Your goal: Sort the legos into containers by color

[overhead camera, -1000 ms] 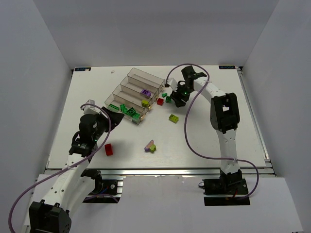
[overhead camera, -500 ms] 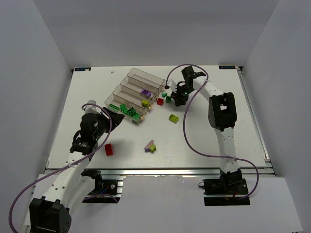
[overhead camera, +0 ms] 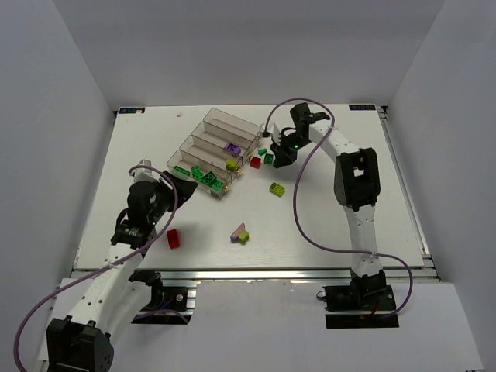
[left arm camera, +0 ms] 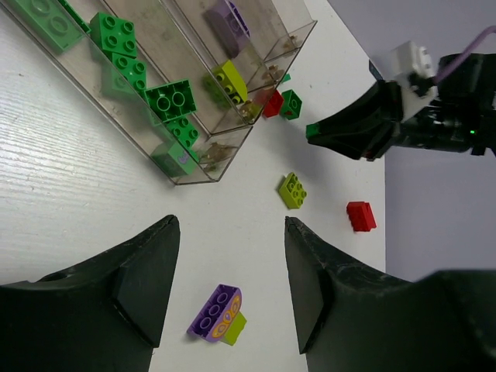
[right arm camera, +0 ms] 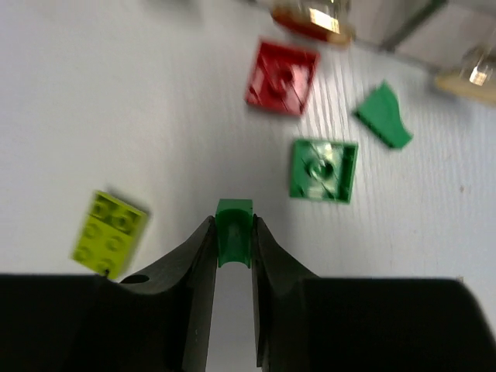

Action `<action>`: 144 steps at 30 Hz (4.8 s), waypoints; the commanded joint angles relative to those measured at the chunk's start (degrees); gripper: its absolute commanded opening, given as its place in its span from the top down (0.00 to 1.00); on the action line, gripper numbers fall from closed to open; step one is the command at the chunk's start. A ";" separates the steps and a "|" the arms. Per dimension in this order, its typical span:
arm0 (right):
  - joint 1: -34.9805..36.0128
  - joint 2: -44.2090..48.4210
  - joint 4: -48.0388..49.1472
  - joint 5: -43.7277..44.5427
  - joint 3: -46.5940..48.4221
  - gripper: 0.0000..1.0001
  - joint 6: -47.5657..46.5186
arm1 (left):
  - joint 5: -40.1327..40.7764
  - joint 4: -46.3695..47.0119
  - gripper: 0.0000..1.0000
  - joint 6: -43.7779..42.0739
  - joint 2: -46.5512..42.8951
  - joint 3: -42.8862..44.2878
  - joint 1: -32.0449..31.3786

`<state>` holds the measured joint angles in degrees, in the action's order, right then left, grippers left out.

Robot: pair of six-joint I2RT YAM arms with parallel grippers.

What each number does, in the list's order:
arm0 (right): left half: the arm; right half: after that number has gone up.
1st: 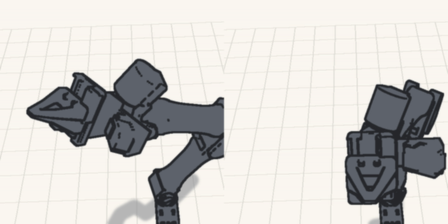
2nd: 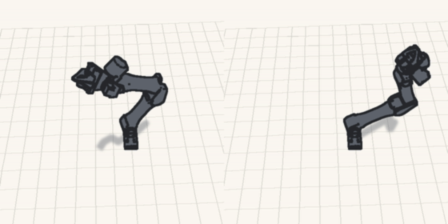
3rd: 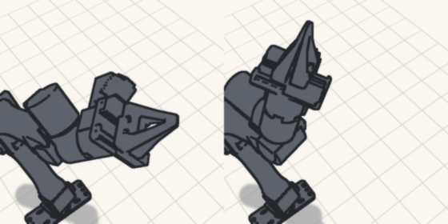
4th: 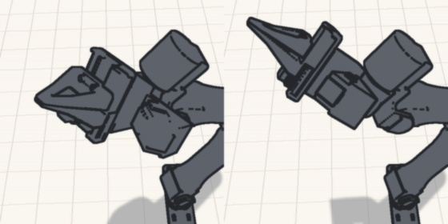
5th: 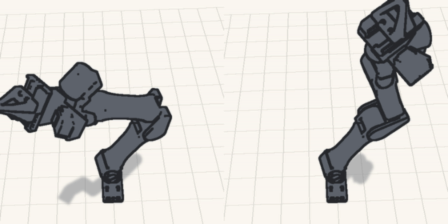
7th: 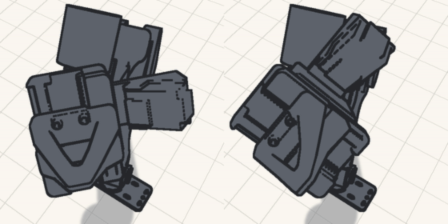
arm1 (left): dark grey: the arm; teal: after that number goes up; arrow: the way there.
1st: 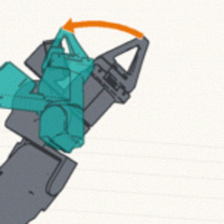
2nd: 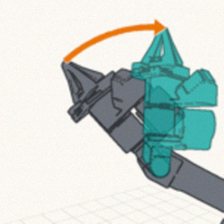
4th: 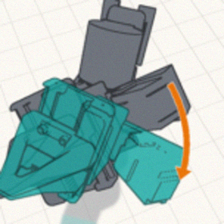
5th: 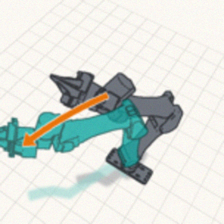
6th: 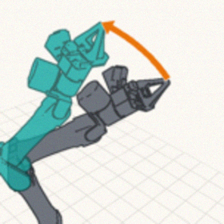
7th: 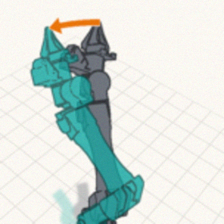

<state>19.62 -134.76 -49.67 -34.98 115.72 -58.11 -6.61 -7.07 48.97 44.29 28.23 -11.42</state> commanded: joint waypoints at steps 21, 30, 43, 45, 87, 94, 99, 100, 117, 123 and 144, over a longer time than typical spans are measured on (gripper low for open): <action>18.88 6.35 47.19 -6.95 -7.60 1.00 68.37 | 5.82 -4.35 0.33 -0.46 -7.02 3.68 0.08; 20.46 5.47 49.05 1.14 -12.01 0.99 65.06 | 5.82 -5.15 0.33 -0.02 -7.03 4.03 0.08; 19.41 6.26 41.85 -3.33 -9.21 0.49 55.30 | 5.29 -2.86 0.33 -0.19 -5.62 3.50 0.08; 19.23 6.35 39.75 -5.34 -7.02 0.48 53.99 | 5.21 -2.34 0.33 -0.28 -5.27 3.41 0.00; 2.18 2.76 15.75 6.07 -4.64 0.21 4.50 | 4.15 2.15 0.37 -0.19 -0.52 2.53 0.08; 2.62 -0.59 16.96 8.26 -1.64 0.20 4.14 | 4.33 1.62 0.37 -0.19 -0.52 2.53 0.08; 3.23 -1.73 17.85 8.88 -2.17 0.22 3.61 | 4.06 1.62 0.36 -0.19 0.35 2.97 0.08; 3.23 -1.91 17.85 8.79 -2.17 0.23 3.61 | 3.98 1.71 0.36 -0.19 0.53 3.15 0.08; 2.97 8.27 16.45 -1.04 -10.16 0.90 5.63 | 3.27 3.46 0.36 0.07 1.41 2.71 0.08; 6.74 14.17 15.13 -10.19 -11.04 0.94 12.39 | 2.83 5.31 0.36 0.25 1.41 1.39 0.08; 20.90 11.28 55.11 -6.86 -17.37 0.88 47.73 | 2.75 3.12 0.36 1.65 -3.16 -0.02 0.08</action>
<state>40.18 -122.76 -4.45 -42.87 99.83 -15.40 -3.81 -2.72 50.22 41.98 28.38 -11.42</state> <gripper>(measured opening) 0.427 0.637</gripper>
